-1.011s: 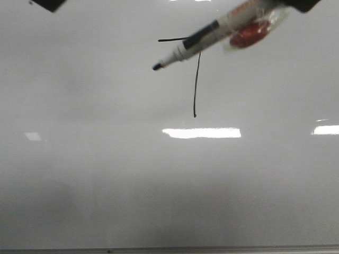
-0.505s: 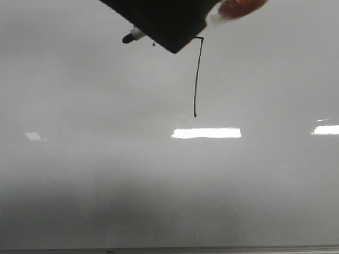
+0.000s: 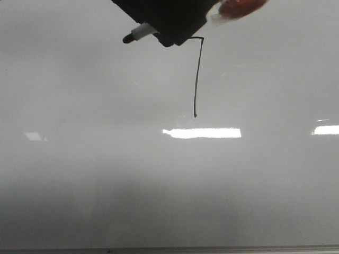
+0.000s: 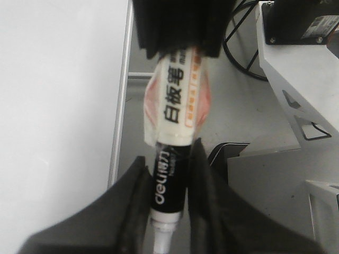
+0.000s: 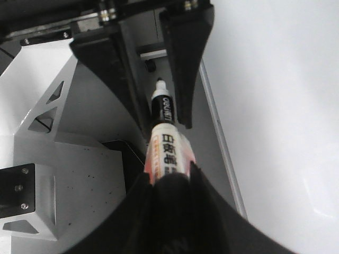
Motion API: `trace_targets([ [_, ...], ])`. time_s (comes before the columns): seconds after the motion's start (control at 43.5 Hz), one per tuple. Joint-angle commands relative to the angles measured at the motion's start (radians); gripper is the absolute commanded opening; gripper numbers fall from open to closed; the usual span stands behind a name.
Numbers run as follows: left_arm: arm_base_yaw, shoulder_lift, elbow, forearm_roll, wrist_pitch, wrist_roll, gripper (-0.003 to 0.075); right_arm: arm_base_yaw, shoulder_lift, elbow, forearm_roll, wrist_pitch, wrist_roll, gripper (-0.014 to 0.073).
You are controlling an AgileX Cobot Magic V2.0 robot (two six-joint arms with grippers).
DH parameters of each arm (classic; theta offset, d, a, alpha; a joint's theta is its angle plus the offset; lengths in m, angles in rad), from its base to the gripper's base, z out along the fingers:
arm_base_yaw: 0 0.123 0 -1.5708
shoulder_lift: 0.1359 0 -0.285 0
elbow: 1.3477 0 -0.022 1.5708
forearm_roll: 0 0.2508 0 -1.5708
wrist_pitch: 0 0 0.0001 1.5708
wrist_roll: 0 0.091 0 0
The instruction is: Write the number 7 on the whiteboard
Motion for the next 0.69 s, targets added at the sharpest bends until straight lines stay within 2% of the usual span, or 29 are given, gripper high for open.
trace_targets([
  [0.0,-0.007,-0.025,-0.035,-0.052,-0.030,0.001,0.0068,-0.003,-0.017,-0.026,0.055,-0.021,-0.009,-0.0010],
  [0.069,-0.007,-0.025,-0.035,-0.052,-0.030,0.001,0.0037,-0.003,-0.017,-0.026,0.055,-0.021,-0.009,0.0092],
  [0.23,-0.007,-0.027,-0.035,-0.023,-0.030,-0.010,0.0017,-0.003,-0.022,-0.028,0.033,-0.017,-0.003,0.0454],
  [0.322,0.007,-0.031,-0.042,0.065,-0.028,-0.100,0.0017,-0.019,-0.042,-0.029,-0.029,-0.026,0.054,0.0590],
  [0.368,0.018,-0.039,-0.053,0.149,-0.020,-0.187,0.0017,-0.037,-0.058,-0.029,-0.069,-0.043,0.098,0.0621],
  [0.482,0.039,-0.065,-0.085,0.425,0.017,-0.450,0.0017,-0.093,-0.092,-0.029,-0.148,-0.081,0.196,0.0613],
  [0.597,0.077,-0.102,-0.098,0.691,0.068,-0.728,0.0017,-0.155,-0.104,-0.028,-0.166,-0.087,0.248,0.0613],
  [0.666,0.122,-0.125,-0.096,0.790,0.115,-0.853,0.0017,-0.177,-0.105,-0.028,-0.167,-0.083,0.256,0.0613],
])
